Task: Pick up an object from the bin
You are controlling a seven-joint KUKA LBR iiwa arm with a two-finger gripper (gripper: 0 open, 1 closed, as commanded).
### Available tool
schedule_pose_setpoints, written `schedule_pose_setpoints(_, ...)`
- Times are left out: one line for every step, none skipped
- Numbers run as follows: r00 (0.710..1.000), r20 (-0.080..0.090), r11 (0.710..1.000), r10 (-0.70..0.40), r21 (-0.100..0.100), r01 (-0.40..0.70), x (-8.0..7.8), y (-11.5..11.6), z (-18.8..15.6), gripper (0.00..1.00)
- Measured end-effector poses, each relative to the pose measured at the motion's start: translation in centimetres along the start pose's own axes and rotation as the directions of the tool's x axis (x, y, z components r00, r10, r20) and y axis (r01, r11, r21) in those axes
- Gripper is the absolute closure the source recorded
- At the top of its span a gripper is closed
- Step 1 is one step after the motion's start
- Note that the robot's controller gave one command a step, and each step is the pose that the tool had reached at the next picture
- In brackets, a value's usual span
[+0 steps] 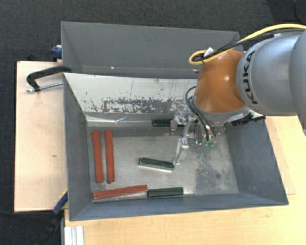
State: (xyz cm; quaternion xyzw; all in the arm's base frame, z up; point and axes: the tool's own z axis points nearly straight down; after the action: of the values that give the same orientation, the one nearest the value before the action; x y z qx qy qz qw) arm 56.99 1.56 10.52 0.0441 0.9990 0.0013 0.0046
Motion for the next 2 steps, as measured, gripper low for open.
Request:
schedule_pose_setpoints(0.966,-0.01,0.966,0.259,0.005,-0.258,7.57,1.88,2.62,1.0)
schedule_pose_setpoints(0.966,-0.01,0.966,0.258,0.005,-0.258,7.57,1.87,2.61,1.0)
